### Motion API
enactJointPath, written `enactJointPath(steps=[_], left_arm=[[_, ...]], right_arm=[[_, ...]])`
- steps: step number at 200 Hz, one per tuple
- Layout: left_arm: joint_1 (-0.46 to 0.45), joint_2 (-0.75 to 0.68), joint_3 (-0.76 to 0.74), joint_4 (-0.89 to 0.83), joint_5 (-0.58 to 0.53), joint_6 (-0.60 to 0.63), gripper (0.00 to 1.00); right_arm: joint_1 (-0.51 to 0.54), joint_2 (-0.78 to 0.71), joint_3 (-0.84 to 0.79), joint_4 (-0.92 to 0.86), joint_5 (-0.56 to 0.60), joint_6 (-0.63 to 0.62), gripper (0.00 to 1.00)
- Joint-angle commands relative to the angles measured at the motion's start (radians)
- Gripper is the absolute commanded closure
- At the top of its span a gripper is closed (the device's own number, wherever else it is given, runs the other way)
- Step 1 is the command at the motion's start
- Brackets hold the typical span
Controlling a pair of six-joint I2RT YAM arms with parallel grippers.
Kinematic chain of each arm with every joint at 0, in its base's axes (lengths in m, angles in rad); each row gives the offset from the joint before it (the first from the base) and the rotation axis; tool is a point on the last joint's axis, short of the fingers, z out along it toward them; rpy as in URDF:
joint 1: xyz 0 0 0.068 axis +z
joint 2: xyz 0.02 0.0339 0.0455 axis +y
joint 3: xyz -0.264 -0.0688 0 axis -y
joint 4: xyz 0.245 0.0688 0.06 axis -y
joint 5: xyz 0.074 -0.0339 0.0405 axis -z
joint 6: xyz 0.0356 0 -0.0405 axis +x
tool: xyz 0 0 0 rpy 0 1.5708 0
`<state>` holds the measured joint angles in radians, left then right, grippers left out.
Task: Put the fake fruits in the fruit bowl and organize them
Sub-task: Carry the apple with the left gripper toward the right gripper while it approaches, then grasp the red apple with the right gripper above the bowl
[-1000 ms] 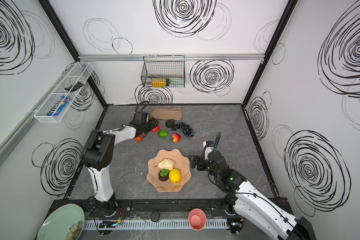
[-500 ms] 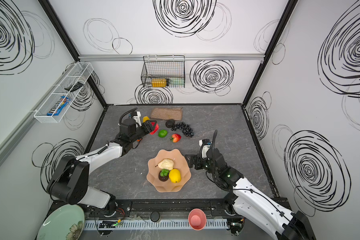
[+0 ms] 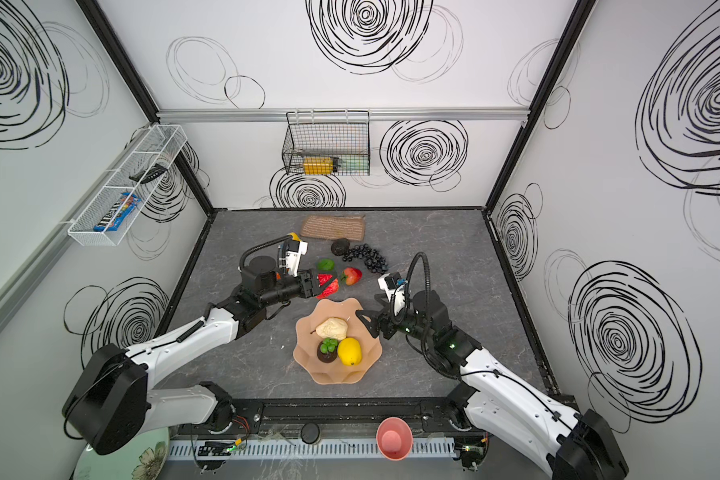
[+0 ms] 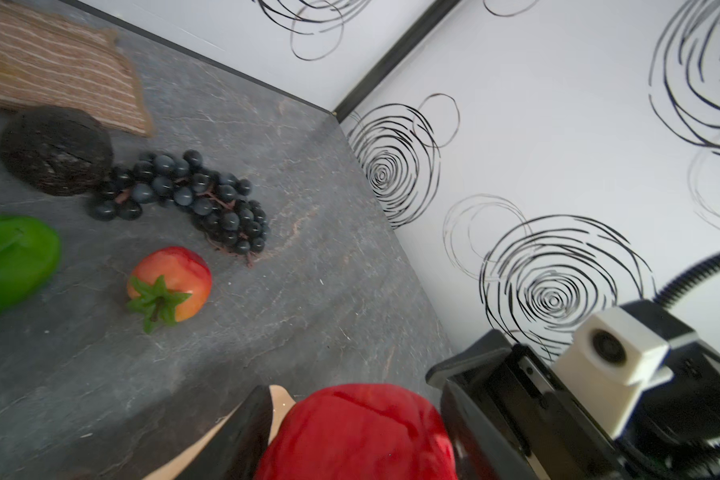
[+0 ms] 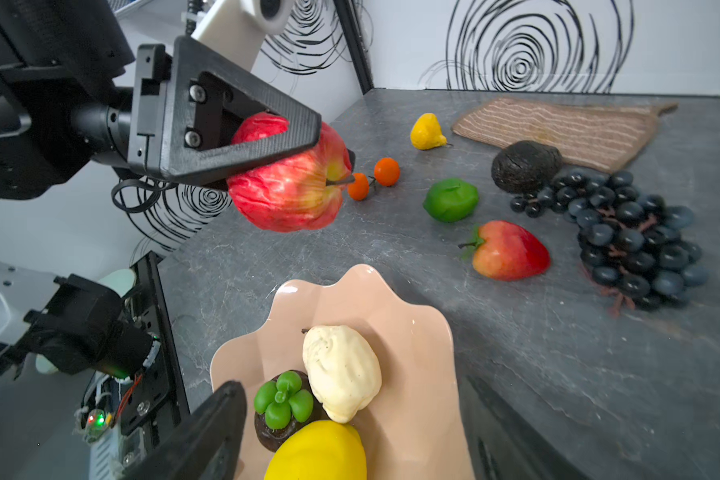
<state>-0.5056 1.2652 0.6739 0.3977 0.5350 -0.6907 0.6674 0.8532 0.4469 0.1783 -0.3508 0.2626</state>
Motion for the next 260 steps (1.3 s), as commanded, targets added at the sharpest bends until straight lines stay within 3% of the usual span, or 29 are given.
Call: enactJointPath(steps=[1, 63, 118, 260], left_arm=[[-0.026, -0.046, -0.027, 0.029, 0.111, 0.048, 0.41], [-0.048, -0.109, -0.045, -0.014, 0.22, 0.098, 0.4], [-0.078, -0.101, -0.031, -0.02, 0.304, 0.108, 0.4], [-0.096, -0.074, -0.027, 0.013, 0.34, 0.1, 0.4]], right_arm=[[-0.007, 0.015, 0.044, 0.06, -0.119, -0.068, 0.23], [-0.009, 0.038, 0.075, 0.075, -0.236, -0.115, 0.45], [-0.009, 0.074, 0.106, 0.068, -0.266, -0.133, 0.57], [0.009, 0.123, 0.11, 0.075, -0.368, -0.152, 0.65]])
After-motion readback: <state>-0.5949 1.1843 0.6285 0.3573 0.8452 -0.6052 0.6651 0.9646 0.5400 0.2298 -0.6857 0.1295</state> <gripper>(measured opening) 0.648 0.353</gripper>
